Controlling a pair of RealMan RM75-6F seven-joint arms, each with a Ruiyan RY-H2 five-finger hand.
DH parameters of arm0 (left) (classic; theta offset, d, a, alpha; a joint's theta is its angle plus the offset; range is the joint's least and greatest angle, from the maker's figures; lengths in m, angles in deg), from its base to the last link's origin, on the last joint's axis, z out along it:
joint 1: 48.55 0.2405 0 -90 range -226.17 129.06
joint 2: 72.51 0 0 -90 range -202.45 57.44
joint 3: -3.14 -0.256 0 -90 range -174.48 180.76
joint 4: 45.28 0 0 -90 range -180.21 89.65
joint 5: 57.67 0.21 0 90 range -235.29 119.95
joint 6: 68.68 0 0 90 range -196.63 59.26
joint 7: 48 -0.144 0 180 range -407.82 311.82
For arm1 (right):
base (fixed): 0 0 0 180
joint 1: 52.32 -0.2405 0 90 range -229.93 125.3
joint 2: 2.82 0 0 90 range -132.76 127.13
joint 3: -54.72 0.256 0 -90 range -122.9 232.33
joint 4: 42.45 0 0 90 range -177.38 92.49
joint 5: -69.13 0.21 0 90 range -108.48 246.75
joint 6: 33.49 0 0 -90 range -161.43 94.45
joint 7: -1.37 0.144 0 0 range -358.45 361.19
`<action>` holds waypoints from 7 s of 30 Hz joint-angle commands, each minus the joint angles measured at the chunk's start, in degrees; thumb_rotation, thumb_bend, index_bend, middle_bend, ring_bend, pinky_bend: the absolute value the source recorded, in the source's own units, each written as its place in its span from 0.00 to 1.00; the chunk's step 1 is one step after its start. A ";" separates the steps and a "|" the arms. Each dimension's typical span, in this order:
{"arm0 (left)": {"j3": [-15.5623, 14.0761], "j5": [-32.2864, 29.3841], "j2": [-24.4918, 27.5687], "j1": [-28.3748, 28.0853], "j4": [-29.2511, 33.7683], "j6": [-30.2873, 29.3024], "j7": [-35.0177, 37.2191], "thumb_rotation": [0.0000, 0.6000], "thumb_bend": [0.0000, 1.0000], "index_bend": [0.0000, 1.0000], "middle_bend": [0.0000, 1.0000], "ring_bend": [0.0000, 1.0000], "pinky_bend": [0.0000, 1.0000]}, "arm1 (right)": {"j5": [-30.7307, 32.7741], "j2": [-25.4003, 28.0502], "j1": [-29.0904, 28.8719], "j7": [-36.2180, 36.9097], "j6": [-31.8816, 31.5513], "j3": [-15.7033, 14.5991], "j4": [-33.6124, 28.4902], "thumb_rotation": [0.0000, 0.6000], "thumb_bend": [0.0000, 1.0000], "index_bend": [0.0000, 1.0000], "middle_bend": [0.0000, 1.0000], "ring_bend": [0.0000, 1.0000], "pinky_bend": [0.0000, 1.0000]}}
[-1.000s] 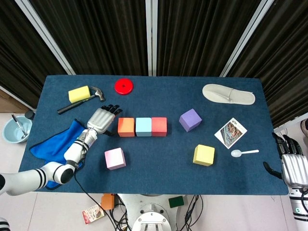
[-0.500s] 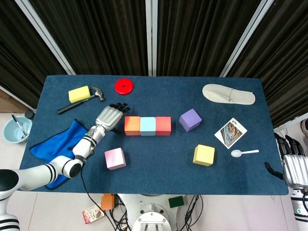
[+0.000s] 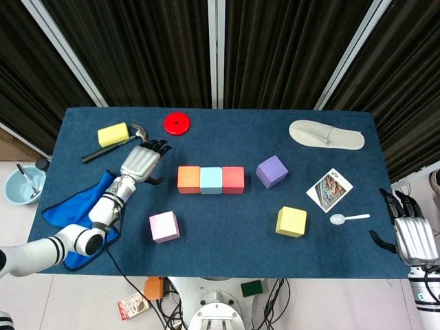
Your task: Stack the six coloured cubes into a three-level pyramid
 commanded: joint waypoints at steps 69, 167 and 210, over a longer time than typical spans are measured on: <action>-6.84 17.27 8.88 19.13 29.90 -18.07 -5.72 0.94 0.20 0.38 0.40 0.43 0.59 | -2.68 5.06 -10.67 2.18 5.48 -0.78 -4.21 1.00 0.18 0.08 0.18 0.07 0.13; 2.42 6.81 4.33 -12.64 3.77 13.68 14.47 0.78 0.21 0.34 0.30 0.33 0.41 | -0.32 4.96 -4.12 2.75 2.26 -0.50 -4.87 1.00 0.18 0.07 0.17 0.06 0.13; 1.09 7.06 4.39 -12.54 4.08 12.39 12.37 0.56 0.20 0.22 0.15 0.25 0.37 | -0.13 4.88 -3.90 4.34 2.58 -0.44 -4.57 1.00 0.18 0.07 0.17 0.06 0.10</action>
